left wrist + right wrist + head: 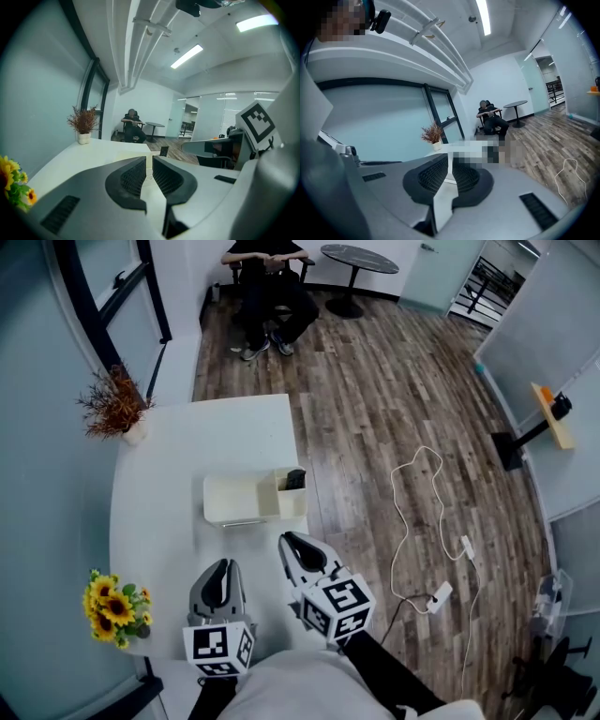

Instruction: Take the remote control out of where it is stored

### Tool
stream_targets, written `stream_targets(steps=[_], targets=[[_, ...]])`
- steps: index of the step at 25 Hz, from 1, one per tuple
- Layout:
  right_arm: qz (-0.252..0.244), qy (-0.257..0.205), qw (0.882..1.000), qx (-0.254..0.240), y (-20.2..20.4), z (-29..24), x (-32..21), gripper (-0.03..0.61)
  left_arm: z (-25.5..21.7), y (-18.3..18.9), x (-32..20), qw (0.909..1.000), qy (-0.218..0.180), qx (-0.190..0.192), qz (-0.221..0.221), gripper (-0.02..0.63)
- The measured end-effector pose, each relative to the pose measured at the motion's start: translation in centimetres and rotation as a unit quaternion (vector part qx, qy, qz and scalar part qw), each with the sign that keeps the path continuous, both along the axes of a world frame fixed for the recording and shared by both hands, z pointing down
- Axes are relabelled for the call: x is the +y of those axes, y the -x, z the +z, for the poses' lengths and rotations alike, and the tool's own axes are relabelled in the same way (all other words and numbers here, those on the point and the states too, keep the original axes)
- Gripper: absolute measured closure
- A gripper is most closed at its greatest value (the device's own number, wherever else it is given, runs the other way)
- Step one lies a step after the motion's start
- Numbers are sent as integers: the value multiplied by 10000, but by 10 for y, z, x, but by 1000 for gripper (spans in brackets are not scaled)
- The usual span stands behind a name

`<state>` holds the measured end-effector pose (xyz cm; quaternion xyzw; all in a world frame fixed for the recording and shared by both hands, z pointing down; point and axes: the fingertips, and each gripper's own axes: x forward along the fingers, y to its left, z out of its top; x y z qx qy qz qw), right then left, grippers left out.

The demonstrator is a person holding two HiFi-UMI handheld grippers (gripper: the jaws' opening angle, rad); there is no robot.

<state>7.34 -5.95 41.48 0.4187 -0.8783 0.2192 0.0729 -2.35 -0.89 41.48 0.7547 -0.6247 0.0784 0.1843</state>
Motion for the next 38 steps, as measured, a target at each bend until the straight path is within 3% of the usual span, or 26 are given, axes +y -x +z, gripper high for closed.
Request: stream_targets(steps=[16,23,38], targets=[[653,-122,9972,357,-17,12,-60,563,17,13,-29,9997,223,91,69,566],[854,-77,9952,468,-23,25,-86,488,27,17,-38,9993,339,89,88,566],[1077,8,9916,720,-33,50,-127,413,38,11,-53,9985,468,179,203,566]])
